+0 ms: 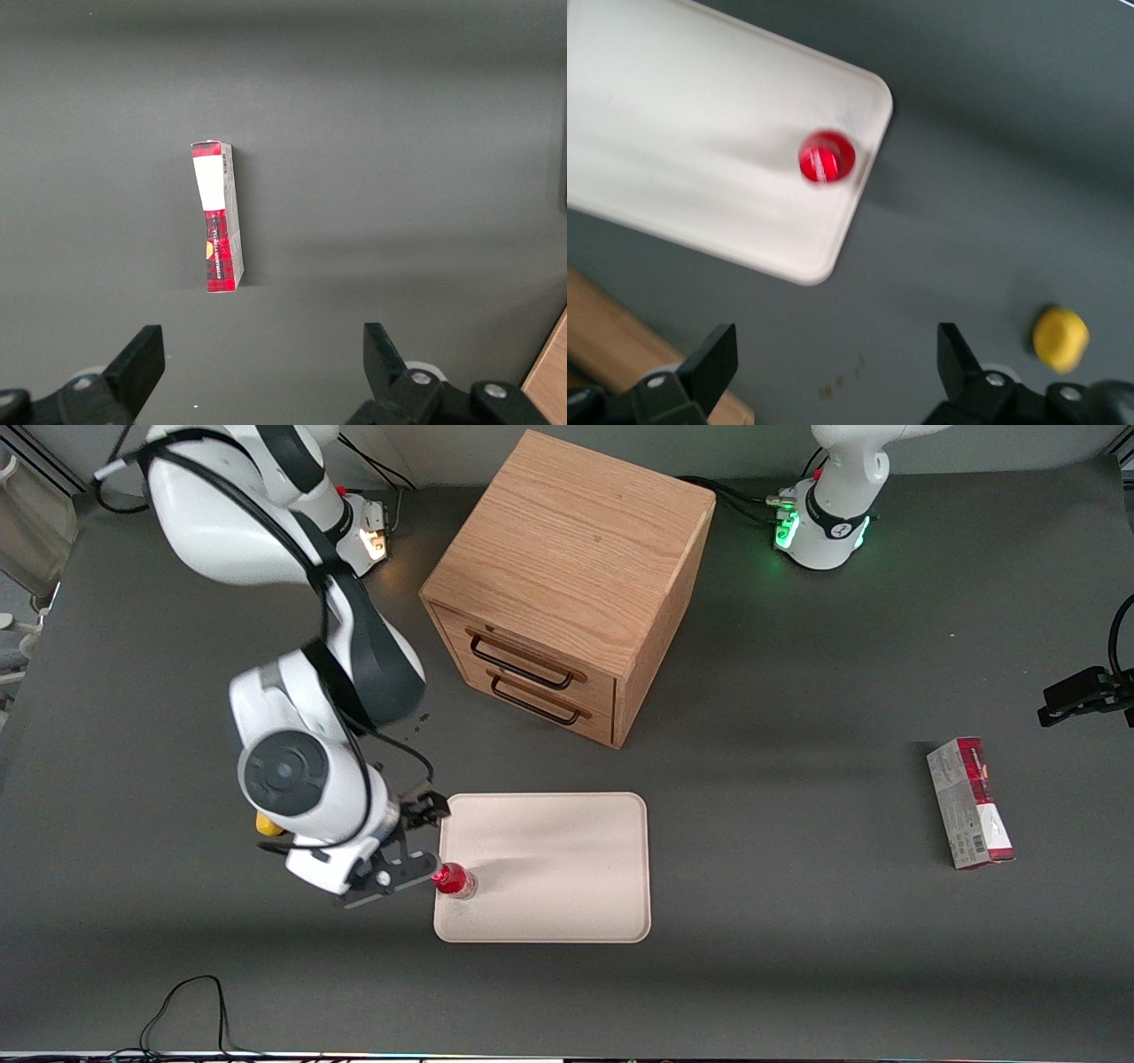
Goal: Place coke bottle on tray
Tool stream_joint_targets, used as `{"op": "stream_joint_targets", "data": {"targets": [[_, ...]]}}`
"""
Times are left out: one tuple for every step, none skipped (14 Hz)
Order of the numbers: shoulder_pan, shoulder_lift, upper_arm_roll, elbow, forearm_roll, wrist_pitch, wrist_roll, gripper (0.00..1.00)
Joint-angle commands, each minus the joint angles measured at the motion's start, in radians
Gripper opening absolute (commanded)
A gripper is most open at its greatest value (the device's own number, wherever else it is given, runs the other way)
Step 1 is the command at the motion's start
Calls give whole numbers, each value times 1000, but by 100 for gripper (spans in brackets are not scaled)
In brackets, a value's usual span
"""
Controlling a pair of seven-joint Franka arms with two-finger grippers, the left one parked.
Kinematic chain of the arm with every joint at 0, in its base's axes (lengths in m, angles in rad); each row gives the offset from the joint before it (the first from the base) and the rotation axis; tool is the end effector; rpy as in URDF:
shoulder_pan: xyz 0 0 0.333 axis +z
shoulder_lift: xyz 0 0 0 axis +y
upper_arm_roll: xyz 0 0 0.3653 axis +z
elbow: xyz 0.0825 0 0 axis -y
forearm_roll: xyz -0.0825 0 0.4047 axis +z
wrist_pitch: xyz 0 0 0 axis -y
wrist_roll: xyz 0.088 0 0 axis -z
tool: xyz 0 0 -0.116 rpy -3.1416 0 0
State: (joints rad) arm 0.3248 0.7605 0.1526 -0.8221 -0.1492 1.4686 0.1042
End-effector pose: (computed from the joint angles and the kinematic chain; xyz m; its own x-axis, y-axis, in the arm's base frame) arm 0.7317 0.3012 0.4964 0.9419 0.3197 -0.1026 0.3263 -0.9437 0.0552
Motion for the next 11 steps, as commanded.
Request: {"op": "stream_joint_targets", "data": {"targets": [[2, -116, -4, -31, -12, -138, 34, 100], [2, -148, -5, -32, -13, -198, 32, 100], [2, -177, -22, -34, -13, -243, 32, 100], [-1, -210, -43, -46, -10, -276, 22, 100], [-3, -243, -51, -72, -10, -287, 20, 100], [-18, -298, -59, -124, -9, -286, 22, 100], [-50, -360, -59, -200, -3, -269, 20, 100], [-79, -425, -61, -277, 25, -227, 19, 100], [-111, -497, -62, -366, 58, -168, 17, 100], [-151, -562, -62, -456, 80, -115, 17, 100], [-174, -619, -64, -527, 92, -69, 19, 100]]}}
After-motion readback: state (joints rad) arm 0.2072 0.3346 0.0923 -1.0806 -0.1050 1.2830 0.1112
